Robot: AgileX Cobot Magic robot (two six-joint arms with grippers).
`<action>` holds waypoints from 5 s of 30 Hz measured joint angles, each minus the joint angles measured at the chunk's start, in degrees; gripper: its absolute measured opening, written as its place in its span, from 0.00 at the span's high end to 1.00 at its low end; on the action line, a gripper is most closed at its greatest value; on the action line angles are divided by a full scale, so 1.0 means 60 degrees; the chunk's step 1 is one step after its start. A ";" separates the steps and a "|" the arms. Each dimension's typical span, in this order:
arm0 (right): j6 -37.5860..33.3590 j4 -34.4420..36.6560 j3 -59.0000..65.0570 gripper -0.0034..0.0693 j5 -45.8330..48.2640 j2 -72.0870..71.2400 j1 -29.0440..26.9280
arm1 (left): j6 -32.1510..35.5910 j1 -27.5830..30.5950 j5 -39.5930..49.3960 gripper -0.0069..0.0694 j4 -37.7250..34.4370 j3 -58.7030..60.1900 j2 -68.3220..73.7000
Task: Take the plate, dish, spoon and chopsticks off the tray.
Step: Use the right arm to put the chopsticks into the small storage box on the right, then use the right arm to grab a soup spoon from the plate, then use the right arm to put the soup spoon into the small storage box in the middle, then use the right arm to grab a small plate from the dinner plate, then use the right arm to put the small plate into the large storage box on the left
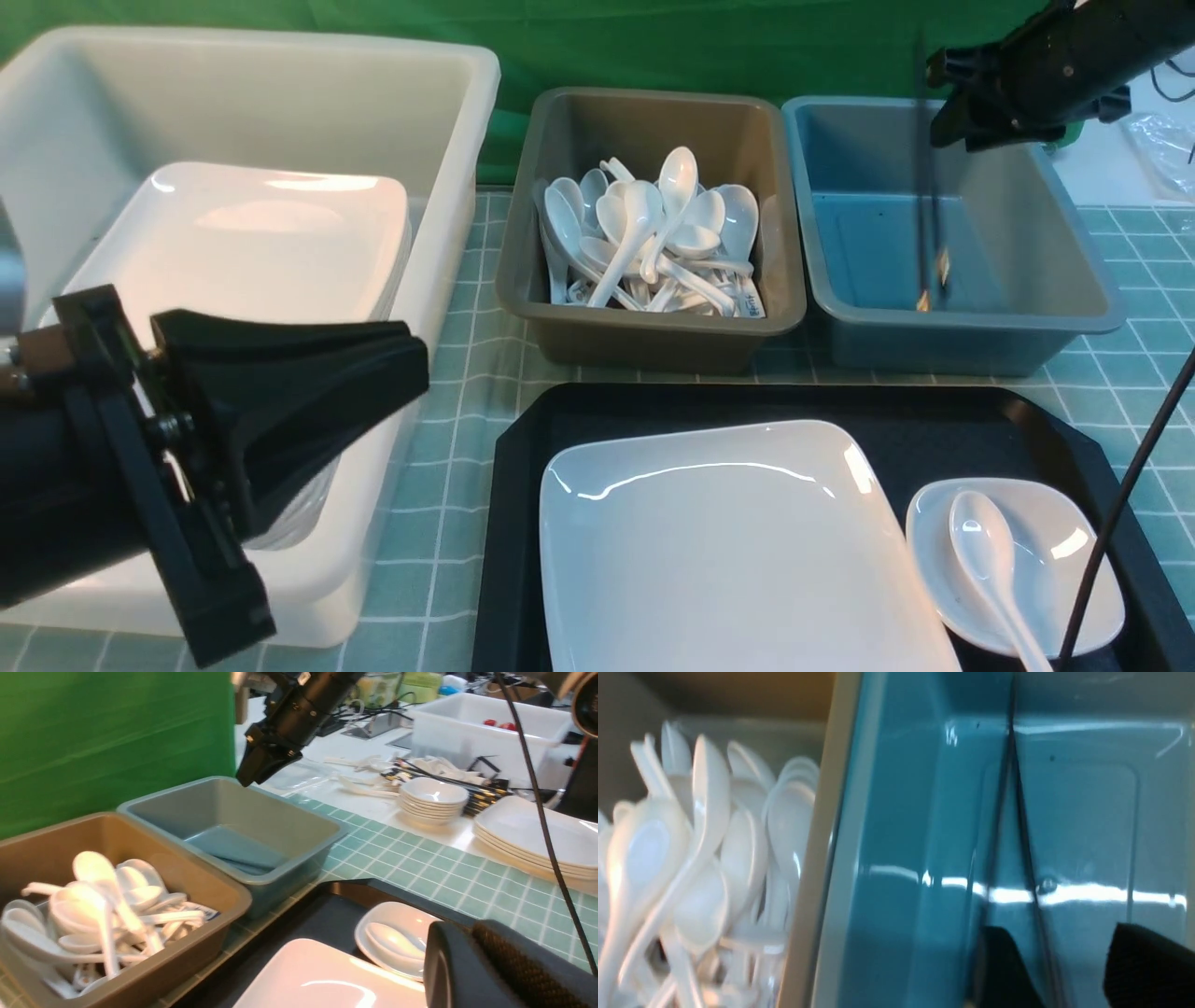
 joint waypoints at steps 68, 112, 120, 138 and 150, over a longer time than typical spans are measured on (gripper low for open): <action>-0.0435 0.0483 0.8141 0.73 -0.2591 -0.5359 0.2610 | 0.0608 -0.0194 -0.0419 0.87 0.0003 0.0000 0.0000; -0.3962 -0.4025 1.3458 0.25 -0.2793 -0.6967 0.3355 | 0.0846 -0.0194 -0.0227 0.87 0.0003 0.0000 0.0000; -0.4047 -0.4025 1.3674 0.25 -0.4174 -0.6148 0.3355 | 0.0846 -0.0194 -0.0362 0.87 0.0003 0.0000 0.0000; -0.4240 -0.4170 1.2892 0.79 -0.3410 -0.6220 0.3842 | 0.0868 -0.0194 -0.0369 0.87 0.0003 0.0000 0.0000; -0.1719 -0.3836 0.6306 0.87 -0.0389 -0.7022 0.7989 | -0.0047 0.1146 0.2393 0.87 0.0003 0.0000 0.0000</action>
